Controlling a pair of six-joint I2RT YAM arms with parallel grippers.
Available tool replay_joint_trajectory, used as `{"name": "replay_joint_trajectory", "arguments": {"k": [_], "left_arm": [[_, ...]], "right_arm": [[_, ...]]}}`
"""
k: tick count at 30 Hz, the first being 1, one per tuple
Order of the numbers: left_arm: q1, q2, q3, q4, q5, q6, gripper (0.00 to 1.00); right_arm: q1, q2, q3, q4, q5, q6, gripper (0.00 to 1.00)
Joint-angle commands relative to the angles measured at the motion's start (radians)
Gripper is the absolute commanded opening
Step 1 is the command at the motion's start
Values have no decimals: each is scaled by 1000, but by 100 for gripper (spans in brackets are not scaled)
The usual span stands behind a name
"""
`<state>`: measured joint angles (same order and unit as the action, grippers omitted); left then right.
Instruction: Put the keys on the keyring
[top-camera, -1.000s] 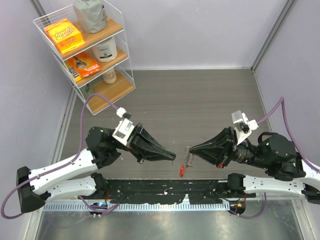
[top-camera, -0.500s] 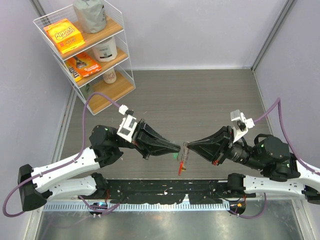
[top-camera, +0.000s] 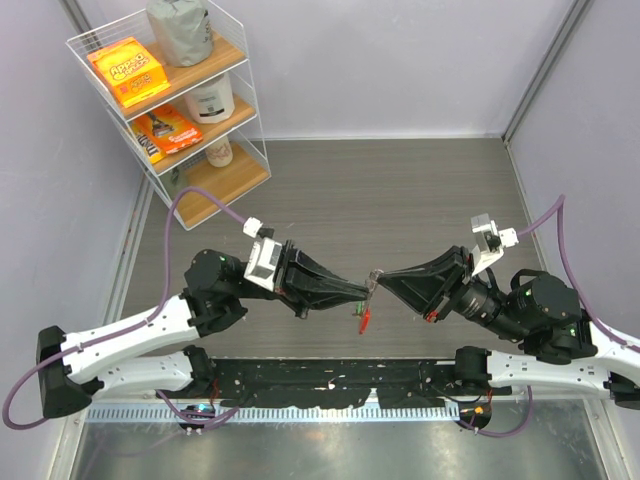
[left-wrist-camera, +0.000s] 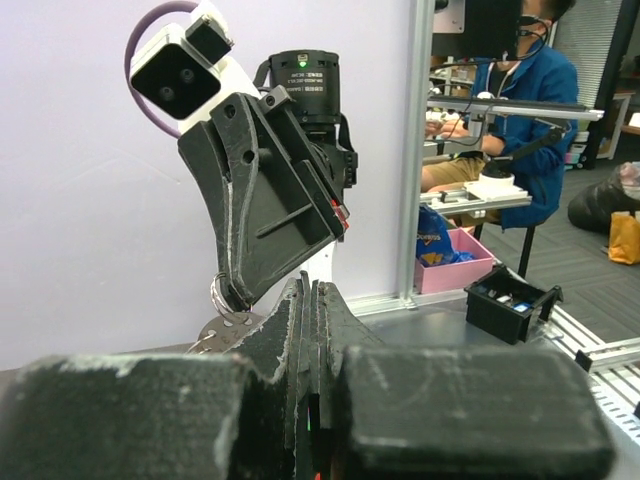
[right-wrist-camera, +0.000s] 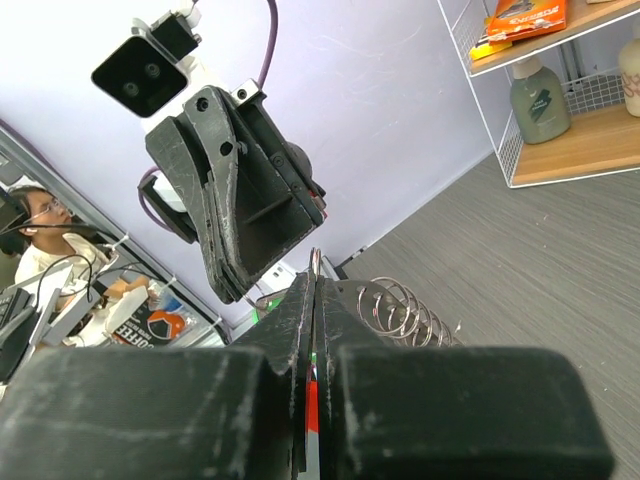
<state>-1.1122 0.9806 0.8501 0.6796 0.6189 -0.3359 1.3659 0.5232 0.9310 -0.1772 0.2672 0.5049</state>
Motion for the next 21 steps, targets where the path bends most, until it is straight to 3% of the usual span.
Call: {"name": "replay_joint_trajectory", "arguments": {"k": [1,12,21], "left_arm": [[-21,-8,46,-37,-65,93,0],[-95,-37,49,-121,-240,253,0],[-110,-54,40,-121,-265,287,0]], "right_arm": [[-1,3,15,81,40,34,5],[-1,11,9,74,55,57,6],[-1,14,9,59,56,64,5]]}}
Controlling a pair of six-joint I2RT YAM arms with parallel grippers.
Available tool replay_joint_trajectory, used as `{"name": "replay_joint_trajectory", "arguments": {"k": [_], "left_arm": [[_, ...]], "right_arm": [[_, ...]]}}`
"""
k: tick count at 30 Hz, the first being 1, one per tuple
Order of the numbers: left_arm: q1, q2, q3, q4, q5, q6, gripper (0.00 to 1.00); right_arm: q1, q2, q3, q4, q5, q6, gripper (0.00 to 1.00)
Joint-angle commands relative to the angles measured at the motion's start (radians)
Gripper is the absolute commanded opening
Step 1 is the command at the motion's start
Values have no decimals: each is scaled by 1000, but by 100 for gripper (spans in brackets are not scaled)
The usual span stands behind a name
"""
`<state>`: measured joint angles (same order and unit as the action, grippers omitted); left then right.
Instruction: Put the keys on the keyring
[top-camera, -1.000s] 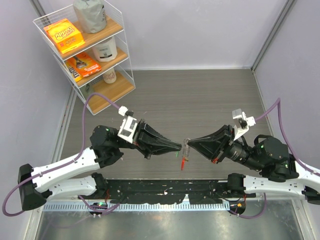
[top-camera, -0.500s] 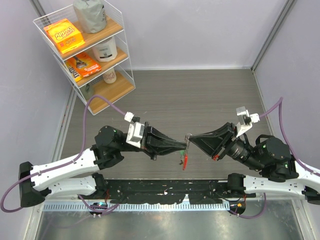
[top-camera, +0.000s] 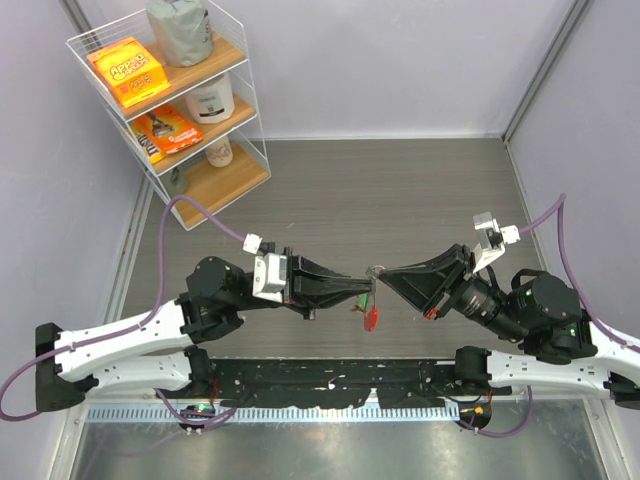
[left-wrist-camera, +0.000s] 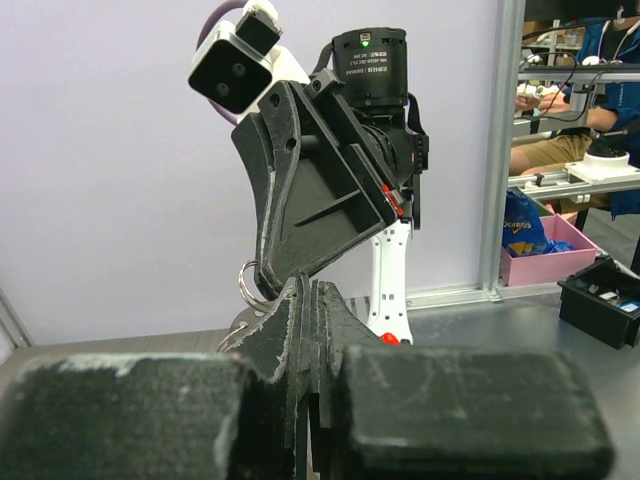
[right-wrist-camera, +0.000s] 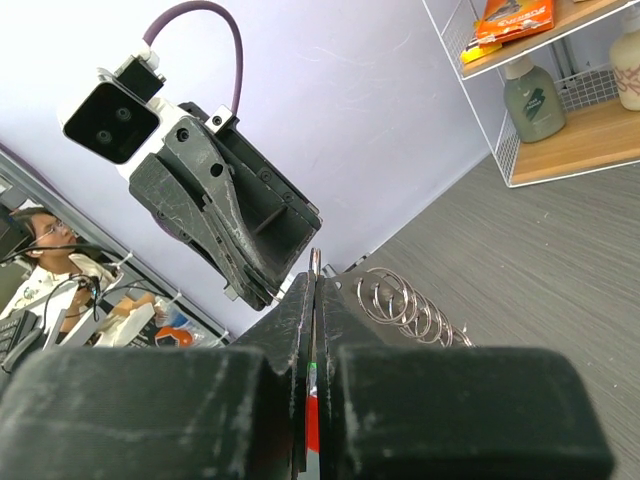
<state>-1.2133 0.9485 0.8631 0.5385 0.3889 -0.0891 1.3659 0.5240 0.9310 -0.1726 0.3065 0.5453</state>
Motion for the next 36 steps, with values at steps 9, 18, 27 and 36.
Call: {"name": "replay_joint_trajectory", "arguments": {"k": [9,18,27,36], "left_arm": [[-20,-17,28,23,-51,60,0],[-23,-28,24,17,-64,80,0],[-25,-30,27,0,-55,83,0],[-26,-39,20,-8,-79,84,0]], "right_arm": [[-1,39,19,44,-7,38,6],[-1,37,22,38,-23,38,5],[-1,18,12,44,-12,36,6],[-1,16,22,42,-30,38,6]]}}
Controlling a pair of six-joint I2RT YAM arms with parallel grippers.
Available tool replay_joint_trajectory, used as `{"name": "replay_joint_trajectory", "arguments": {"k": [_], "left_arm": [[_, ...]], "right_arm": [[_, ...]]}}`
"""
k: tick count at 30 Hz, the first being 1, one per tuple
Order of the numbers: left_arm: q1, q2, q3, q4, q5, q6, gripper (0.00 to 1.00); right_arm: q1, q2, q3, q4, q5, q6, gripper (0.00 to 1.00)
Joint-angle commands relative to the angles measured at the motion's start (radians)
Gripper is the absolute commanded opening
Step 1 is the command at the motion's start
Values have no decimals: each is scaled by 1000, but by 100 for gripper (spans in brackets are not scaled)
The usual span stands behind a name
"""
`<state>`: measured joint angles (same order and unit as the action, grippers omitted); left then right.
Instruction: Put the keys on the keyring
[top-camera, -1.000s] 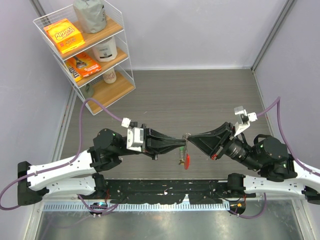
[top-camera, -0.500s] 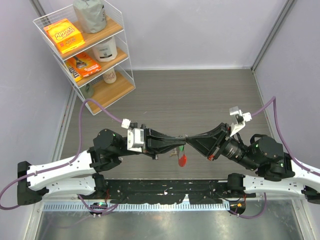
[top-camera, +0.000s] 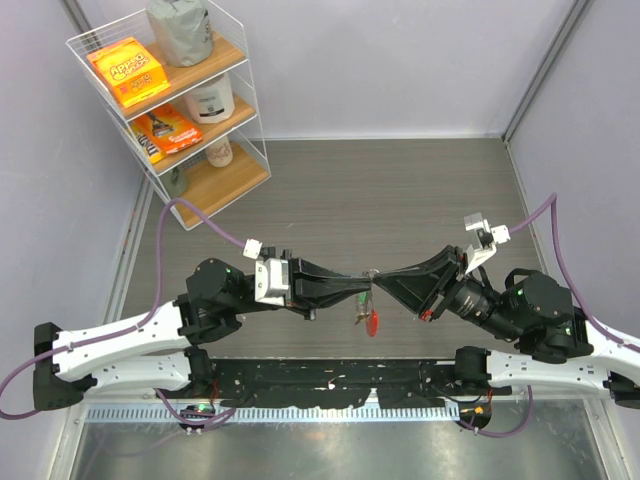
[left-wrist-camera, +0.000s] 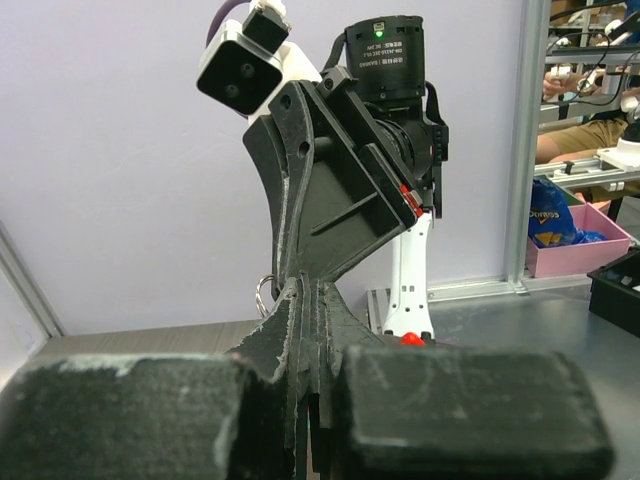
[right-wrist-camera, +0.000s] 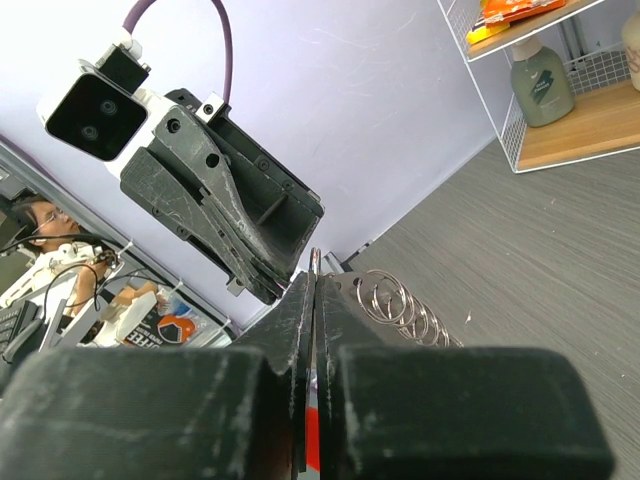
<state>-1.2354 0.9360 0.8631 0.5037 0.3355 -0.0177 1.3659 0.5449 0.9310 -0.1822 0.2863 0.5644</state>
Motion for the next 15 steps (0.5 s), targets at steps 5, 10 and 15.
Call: {"name": "replay_joint_trajectory", "arguments": {"k": [5,10,15], "left_arm": [[-4,-23,28,27,-27,13,0],[-4,-22,27,25,-38,37,0],[-6,-19,24,24,-46,41,0]], "right_arm": [[-1,7,26,49,-21,17,6],[-1,4,26,50,-29,19,6],[-1,10,26,53,-45,22,5]]}}
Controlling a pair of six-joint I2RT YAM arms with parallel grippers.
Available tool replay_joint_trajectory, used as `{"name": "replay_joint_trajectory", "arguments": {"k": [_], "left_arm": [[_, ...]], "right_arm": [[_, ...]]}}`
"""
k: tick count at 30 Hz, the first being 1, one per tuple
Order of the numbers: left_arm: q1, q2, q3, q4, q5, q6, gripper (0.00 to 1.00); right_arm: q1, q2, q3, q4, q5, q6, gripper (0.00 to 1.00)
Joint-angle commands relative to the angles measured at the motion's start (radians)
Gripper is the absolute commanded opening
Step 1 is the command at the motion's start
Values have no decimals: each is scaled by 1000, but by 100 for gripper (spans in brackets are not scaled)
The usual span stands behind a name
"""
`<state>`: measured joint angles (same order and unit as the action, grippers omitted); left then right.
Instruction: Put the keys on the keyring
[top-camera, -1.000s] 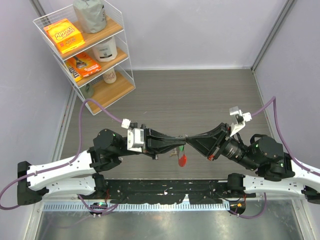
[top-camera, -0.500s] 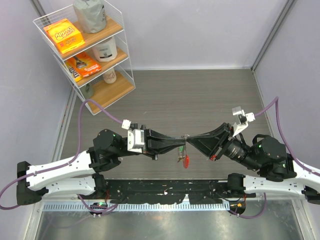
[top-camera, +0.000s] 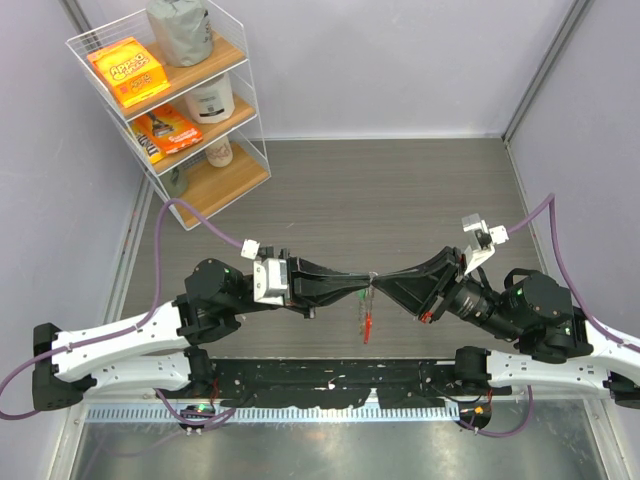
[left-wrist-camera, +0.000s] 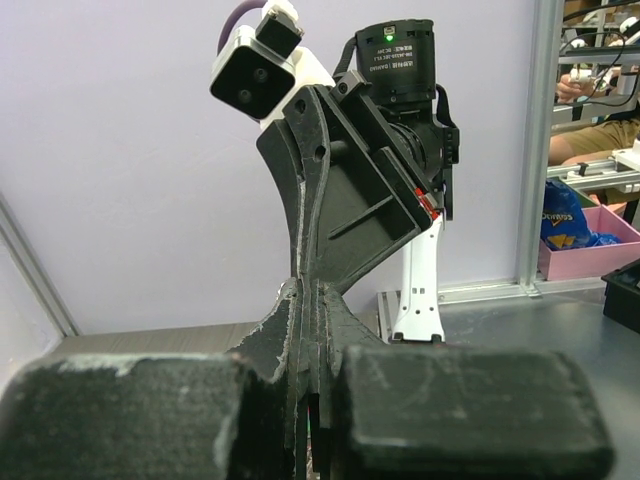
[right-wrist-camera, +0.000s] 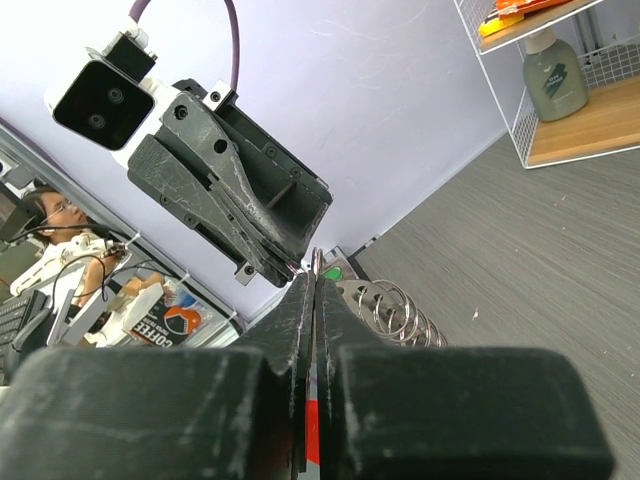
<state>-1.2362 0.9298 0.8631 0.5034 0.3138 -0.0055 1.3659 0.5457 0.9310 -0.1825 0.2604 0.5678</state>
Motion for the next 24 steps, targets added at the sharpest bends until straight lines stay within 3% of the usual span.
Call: {"name": "replay_joint_trajectory", "arguments": {"k": [1,24], "left_arm": [[-3,-14,24,23,-27,32,0],[-3,-20,48,-48,41,41,0]], "right_arm": [[-1,10,26,54,-23,20,5],[-1,-50,26,0,-39,24,6]]}}
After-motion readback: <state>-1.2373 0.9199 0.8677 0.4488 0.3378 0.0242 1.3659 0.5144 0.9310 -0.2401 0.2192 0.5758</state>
